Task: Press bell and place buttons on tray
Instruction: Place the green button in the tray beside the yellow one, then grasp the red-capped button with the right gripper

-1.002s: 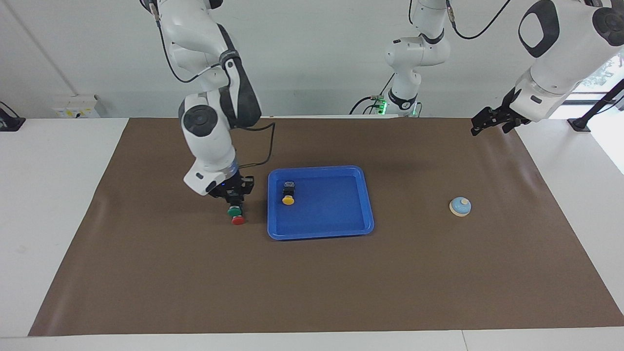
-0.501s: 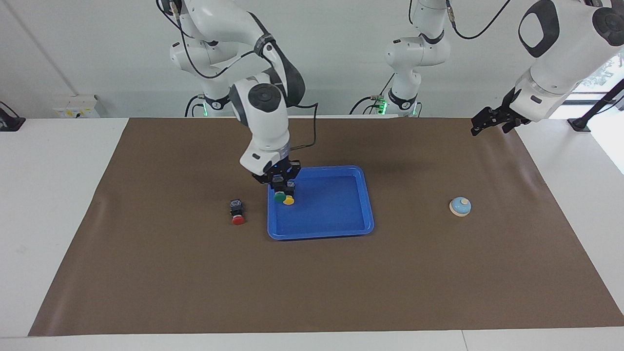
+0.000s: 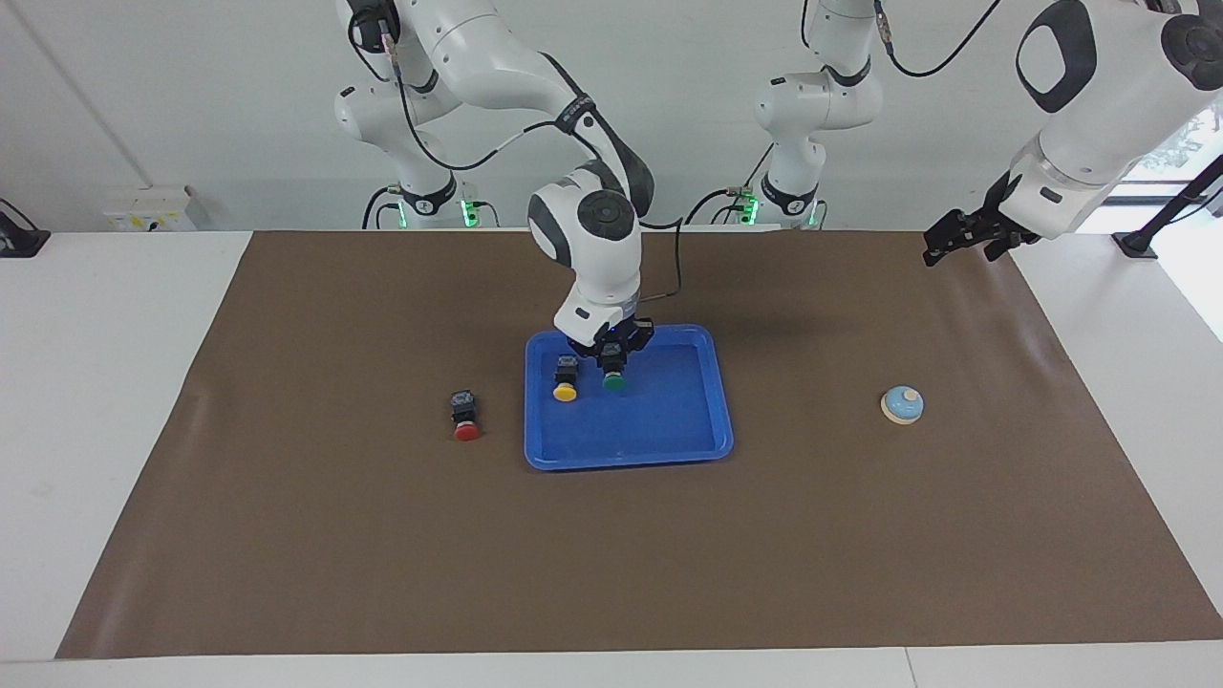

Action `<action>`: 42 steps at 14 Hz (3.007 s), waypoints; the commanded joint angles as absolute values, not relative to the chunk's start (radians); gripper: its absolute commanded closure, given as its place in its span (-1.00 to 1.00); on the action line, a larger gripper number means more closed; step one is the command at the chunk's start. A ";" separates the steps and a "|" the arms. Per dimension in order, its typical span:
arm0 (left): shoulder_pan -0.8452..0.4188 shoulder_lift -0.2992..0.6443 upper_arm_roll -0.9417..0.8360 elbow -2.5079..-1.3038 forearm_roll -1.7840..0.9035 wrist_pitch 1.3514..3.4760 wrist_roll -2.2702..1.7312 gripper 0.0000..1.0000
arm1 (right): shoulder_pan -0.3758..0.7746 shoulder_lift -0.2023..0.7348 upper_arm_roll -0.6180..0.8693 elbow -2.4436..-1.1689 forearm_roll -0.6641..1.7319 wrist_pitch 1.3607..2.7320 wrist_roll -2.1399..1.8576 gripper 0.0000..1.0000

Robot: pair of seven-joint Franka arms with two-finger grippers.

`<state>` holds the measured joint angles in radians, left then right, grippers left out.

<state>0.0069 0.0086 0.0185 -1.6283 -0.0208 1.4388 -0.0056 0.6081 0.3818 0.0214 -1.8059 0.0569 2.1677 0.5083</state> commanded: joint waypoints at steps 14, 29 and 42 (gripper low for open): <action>-0.008 -0.008 0.031 -1.637 -0.026 1.436 -0.012 -1.00 | 0.556 0.355 0.008 -1.750 0.066 2.050 0.481 -1.00; -0.008 -0.008 0.031 -1.637 -0.026 1.436 -0.012 -1.00 | 0.189 0.311 0.008 -2.003 0.057 2.282 0.055 -1.00; -0.008 -0.008 0.031 -1.635 -0.026 1.436 -0.012 -1.00 | 0.251 0.310 0.018 -1.913 0.069 2.203 0.103 1.00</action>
<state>0.0067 0.0085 0.0186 -1.6282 -0.0208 1.4388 -0.0056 0.2281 0.3201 0.0125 -1.9788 0.0575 2.2686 0.0862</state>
